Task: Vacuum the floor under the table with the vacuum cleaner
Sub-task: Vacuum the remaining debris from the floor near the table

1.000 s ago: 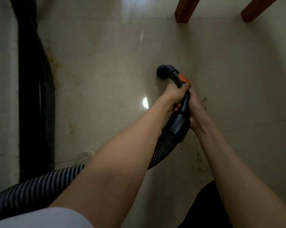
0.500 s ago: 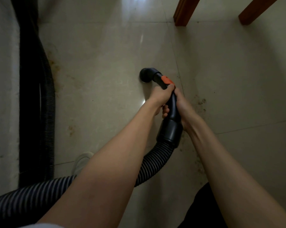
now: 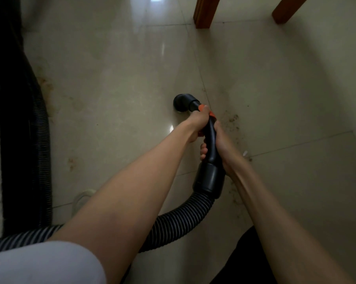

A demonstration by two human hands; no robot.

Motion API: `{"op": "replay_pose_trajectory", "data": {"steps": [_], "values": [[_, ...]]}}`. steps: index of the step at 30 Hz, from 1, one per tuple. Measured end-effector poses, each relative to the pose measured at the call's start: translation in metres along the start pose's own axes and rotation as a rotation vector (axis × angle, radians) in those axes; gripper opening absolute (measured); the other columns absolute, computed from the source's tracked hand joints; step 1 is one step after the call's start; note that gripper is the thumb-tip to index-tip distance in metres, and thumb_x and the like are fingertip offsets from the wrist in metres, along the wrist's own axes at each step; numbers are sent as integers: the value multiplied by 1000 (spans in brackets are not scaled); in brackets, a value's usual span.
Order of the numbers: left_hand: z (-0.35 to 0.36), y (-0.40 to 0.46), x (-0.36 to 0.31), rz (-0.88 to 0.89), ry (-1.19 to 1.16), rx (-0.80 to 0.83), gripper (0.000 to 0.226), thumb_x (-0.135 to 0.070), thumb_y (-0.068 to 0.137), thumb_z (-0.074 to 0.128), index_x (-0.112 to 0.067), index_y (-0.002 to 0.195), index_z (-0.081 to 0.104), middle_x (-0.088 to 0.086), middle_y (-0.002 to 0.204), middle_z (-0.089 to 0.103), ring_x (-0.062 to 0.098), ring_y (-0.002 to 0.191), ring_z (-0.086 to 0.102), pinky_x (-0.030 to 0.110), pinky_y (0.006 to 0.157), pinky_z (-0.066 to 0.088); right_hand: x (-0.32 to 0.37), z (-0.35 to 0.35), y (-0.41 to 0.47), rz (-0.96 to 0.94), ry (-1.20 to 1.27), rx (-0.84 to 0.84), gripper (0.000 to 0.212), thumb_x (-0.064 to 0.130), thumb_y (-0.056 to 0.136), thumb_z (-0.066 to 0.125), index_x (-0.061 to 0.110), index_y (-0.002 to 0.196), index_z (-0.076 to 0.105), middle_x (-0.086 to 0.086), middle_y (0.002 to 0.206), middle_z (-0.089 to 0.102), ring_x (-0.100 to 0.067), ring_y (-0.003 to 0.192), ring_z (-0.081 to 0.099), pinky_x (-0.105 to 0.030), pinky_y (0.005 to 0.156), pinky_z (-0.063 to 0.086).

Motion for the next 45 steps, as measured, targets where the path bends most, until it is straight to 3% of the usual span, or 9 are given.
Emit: {"op": "replay_pose_trajectory", "data": {"steps": [3,11,15,19,23,28,33,38,45], "values": [[16,-1,9,-29,-52,11,38,-37,103,27,-3,106,44,8,80,52,19,70,53,30,62,45,-9,-18,-2,7,-1,-59,60,58,98,29,6,77,50,-5,45,45,-13,31,46,-19,33,38],[59,-5,21,-99,-81,72,45,-38,102,24,-2,113,49,7,73,49,19,64,49,29,63,42,-15,-54,-11,-46,45,-201,55,53,99,33,7,72,48,-3,38,44,-13,28,44,-18,32,37],[77,-5,17,-140,-36,109,43,-37,103,22,-5,88,47,8,74,48,20,64,48,28,61,42,-6,-66,-13,-53,80,-239,54,50,100,33,5,76,50,-2,39,44,-12,29,44,-18,32,38],[82,4,9,-131,-28,92,44,-36,103,22,-8,76,44,8,72,47,20,62,48,27,57,41,3,-63,-8,-9,154,-186,53,51,100,33,5,81,51,-3,40,44,-12,30,44,-17,33,37],[64,11,1,-120,-41,7,41,-35,102,23,-2,90,45,9,77,49,21,67,49,30,68,44,8,-48,1,41,168,-73,57,53,100,33,4,78,51,-4,41,43,-13,29,42,-17,31,36],[51,19,-10,-67,-27,-32,44,-33,103,21,-7,73,41,9,75,48,20,64,48,26,59,41,15,-35,8,32,173,-55,56,54,99,31,5,82,51,-3,41,41,-12,29,41,-16,31,36],[56,19,-16,-117,-26,47,41,-32,103,22,-8,75,39,9,74,47,19,63,48,27,55,41,24,-35,12,6,191,-100,55,53,100,32,6,84,54,-4,47,42,-11,31,42,-17,32,36],[33,29,-39,-69,-37,-68,41,-29,103,22,-10,70,36,8,71,46,18,59,46,25,49,39,42,-15,26,19,124,-48,56,53,100,31,5,78,51,-3,38,42,-12,29,42,-17,31,36],[37,27,-46,-100,20,-20,38,-31,103,23,-5,86,44,9,73,48,19,61,48,26,51,40,49,-19,35,-18,133,-106,55,52,100,31,5,81,52,-2,42,45,-12,29,44,-17,33,37]]}}
Point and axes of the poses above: each hand's wrist, its own y-axis towards the middle knuckle, its own z-axis out of the palm, x = y × z, the point moved 8 cm from there along y, towards the middle knuckle
